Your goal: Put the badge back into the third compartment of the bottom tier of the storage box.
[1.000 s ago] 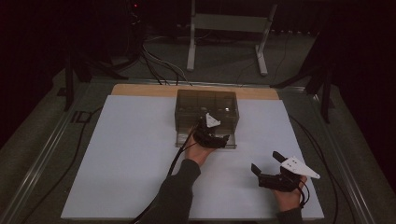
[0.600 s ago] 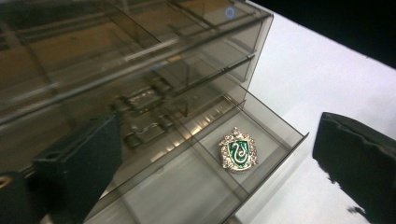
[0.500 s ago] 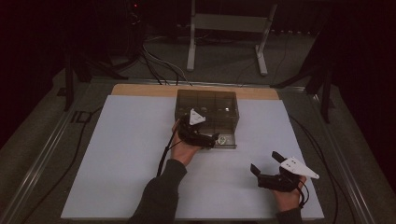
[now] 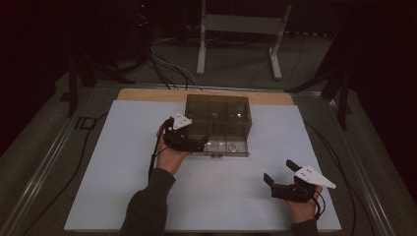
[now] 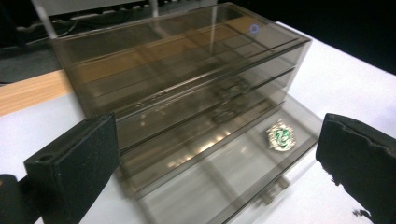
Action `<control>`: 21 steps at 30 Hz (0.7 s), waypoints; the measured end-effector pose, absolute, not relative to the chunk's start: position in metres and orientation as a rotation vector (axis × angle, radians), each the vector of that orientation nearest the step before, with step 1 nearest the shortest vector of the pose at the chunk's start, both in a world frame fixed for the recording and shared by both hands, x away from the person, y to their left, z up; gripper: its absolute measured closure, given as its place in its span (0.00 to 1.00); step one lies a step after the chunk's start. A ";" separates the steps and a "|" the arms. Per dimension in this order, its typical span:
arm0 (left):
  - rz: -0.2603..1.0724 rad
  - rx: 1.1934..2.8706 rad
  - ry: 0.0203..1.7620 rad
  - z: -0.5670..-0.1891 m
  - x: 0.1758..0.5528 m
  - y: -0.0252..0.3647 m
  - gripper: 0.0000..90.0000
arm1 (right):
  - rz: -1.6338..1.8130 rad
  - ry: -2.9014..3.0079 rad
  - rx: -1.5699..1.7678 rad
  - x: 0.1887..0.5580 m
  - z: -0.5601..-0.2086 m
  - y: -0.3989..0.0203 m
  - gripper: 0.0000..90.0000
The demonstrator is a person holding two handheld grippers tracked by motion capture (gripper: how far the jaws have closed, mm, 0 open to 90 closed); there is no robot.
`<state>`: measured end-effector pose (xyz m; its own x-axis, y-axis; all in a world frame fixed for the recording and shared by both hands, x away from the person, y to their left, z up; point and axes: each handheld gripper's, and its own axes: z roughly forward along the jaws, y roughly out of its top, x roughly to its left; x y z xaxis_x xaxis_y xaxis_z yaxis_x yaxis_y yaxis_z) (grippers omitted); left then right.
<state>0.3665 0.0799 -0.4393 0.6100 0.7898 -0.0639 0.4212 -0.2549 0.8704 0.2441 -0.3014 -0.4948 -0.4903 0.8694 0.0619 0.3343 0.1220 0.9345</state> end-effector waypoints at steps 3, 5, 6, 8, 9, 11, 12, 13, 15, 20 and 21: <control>0.492 1.862 0.986 -0.436 0.364 0.094 0.00 | 1.364 1.892 1.163 0.244 -0.495 -0.301 0.00; 0.492 1.850 0.993 -0.436 0.361 0.103 0.00 | 1.363 1.892 1.163 0.244 -0.495 -0.301 0.00; 0.485 1.841 0.998 -0.436 0.360 0.107 0.00 | 1.363 1.892 1.162 0.244 -0.495 -0.301 0.00; 0.481 1.838 1.006 -0.437 0.358 0.114 0.00 | 1.363 1.891 1.163 0.244 -0.495 -0.301 0.00; 0.480 1.837 1.009 -0.437 0.356 0.117 0.00 | 1.364 1.891 1.162 0.244 -0.495 -0.301 0.00; 0.477 1.830 1.015 -0.439 0.354 0.123 0.00 | 1.363 1.893 1.160 0.244 -0.495 -0.301 0.00; 0.476 1.827 1.019 -0.439 0.352 0.126 0.00 | 1.364 1.894 1.160 0.243 -0.495 -0.301 0.00; 0.477 1.825 1.021 -0.440 0.350 0.129 0.00 | 1.363 1.895 1.159 0.243 -0.495 -0.301 0.00; 0.486 1.828 1.027 -0.442 0.347 0.135 0.00 | 1.364 1.895 1.160 0.243 -0.495 -0.301 0.00; 0.513 1.822 1.042 -0.447 0.338 0.149 0.00 | 1.365 1.896 1.162 0.243 -0.495 -0.301 0.00; 0.517 1.821 1.042 -0.448 0.336 0.152 0.00 | 1.365 1.896 1.162 0.243 -0.495 -0.301 0.00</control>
<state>0.3360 0.1520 -0.4482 0.5489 0.8314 -0.0868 0.4338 -0.1946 0.8798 0.2433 -0.3007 -0.4951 -0.4924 0.8680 0.0646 0.3369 0.1216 0.9336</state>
